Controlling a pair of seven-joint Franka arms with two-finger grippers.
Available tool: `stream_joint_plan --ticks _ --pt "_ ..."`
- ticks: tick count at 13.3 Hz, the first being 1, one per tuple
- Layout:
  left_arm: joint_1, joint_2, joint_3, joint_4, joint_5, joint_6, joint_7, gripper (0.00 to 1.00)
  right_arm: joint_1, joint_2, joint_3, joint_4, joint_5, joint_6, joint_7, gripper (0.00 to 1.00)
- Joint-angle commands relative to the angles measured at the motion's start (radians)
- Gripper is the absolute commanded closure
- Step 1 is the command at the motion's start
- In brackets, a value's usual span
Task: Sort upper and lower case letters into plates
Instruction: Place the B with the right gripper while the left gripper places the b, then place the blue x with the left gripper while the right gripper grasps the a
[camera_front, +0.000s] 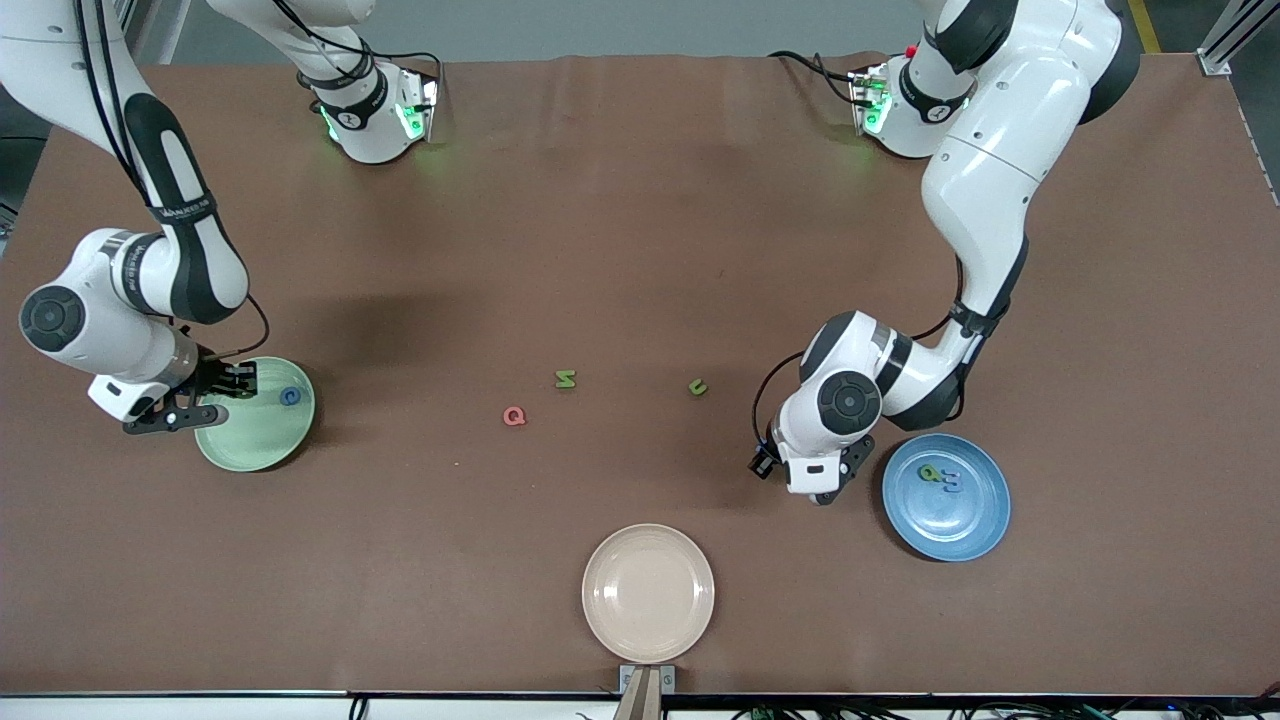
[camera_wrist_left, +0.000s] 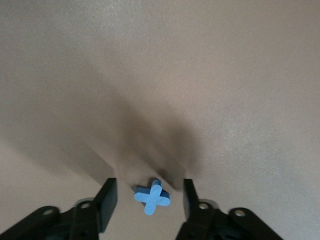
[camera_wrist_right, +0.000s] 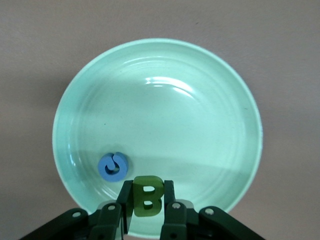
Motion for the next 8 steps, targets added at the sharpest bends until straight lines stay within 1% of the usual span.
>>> stream_joint_plan --ticks 1,3,4,5,6,7,8 --pt "-0.024 0.006 0.007 0.004 0.011 0.011 -0.022 0.44 -0.033 0.042 0.020 -0.007 -0.005 0.041 -0.008 0.87" --pt "-0.025 0.006 0.007 0.004 0.011 0.011 -0.022 0.51 -0.035 0.053 0.020 -0.007 -0.001 0.041 -0.008 0.84" --pt "-0.026 0.008 0.007 0.004 0.011 0.011 -0.022 0.53 -0.035 0.059 0.021 -0.007 0.003 0.041 -0.008 0.81" --pt "-0.023 0.009 0.007 0.004 0.011 0.011 -0.022 0.57 -0.035 0.067 0.021 -0.006 0.003 0.043 -0.008 0.78" --pt "-0.023 0.011 0.007 0.004 0.011 0.011 -0.021 0.63 -0.033 0.067 0.021 -0.004 0.005 0.041 -0.008 0.60" --pt "-0.025 0.011 0.007 0.004 0.011 0.011 -0.021 0.67 -0.028 0.062 0.021 -0.001 0.005 0.037 -0.005 0.19" --pt "-0.018 0.011 0.007 0.004 0.011 0.011 -0.016 0.73 -0.028 0.052 0.023 0.001 0.005 0.026 -0.002 0.00"
